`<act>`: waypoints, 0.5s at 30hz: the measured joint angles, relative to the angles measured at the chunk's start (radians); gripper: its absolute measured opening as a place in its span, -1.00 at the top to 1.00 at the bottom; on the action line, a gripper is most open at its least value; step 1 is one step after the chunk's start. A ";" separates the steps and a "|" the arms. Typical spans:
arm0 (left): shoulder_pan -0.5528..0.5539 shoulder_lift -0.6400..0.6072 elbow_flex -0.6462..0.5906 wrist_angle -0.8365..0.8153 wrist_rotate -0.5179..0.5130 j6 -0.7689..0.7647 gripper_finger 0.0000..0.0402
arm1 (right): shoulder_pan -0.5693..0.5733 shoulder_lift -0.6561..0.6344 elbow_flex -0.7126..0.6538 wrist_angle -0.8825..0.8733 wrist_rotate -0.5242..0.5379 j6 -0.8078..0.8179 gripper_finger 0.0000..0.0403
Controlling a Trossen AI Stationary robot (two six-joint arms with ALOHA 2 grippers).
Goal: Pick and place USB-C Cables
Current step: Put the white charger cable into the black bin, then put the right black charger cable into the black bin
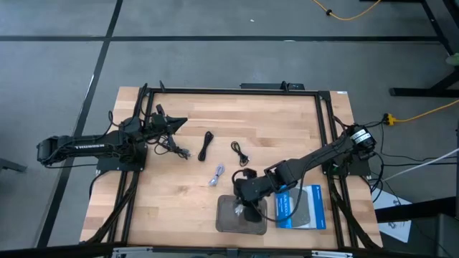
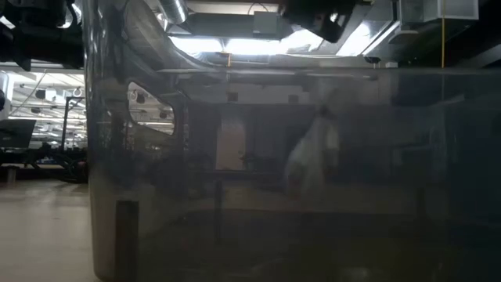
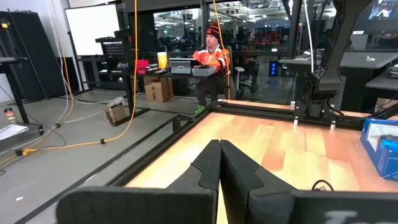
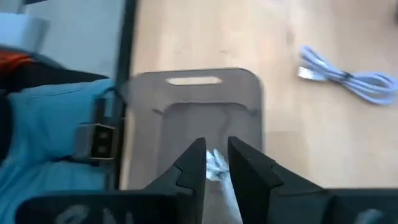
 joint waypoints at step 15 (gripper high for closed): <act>0.000 0.000 0.000 0.000 0.000 -0.001 1.00 | -0.029 0.001 0.000 -0.094 0.746 0.021 0.65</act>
